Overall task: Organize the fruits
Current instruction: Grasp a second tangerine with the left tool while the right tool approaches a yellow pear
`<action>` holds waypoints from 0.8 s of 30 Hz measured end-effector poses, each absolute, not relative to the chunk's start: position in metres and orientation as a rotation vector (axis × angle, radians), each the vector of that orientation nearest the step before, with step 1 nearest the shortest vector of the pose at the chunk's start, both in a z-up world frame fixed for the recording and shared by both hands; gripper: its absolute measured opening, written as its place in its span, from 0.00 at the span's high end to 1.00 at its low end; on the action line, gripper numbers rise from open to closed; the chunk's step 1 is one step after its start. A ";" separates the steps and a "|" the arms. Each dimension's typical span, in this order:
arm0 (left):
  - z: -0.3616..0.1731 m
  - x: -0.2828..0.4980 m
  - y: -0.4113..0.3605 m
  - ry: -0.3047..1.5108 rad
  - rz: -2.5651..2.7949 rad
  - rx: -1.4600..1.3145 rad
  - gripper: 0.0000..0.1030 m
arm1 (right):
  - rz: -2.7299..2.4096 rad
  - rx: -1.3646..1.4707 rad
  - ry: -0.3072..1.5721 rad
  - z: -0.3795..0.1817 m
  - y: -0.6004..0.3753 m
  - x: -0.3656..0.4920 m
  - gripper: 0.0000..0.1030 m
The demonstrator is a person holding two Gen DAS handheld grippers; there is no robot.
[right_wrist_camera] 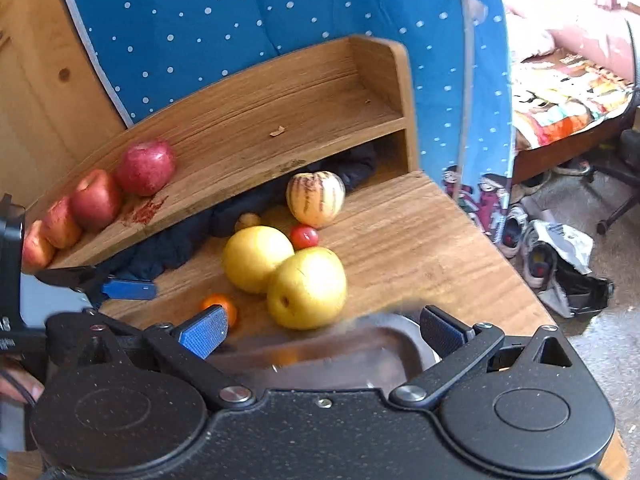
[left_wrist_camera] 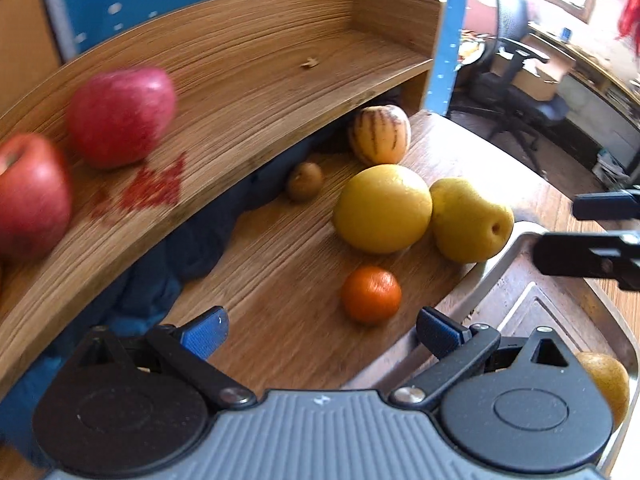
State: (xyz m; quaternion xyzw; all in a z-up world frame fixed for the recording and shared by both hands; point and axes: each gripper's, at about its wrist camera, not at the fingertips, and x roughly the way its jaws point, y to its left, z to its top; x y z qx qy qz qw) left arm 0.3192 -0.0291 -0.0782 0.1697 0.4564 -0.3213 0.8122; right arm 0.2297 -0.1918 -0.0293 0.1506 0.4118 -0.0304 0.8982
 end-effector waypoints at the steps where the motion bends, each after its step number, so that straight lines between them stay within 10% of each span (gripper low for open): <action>1: -0.079 0.320 -0.030 0.966 -0.703 0.365 0.02 | -0.053 0.310 0.853 -0.030 -0.192 0.234 0.02; 24: -0.082 0.323 -0.042 0.945 -0.762 0.319 0.53 | -0.053 0.234 0.937 -0.055 -0.177 0.282 0.41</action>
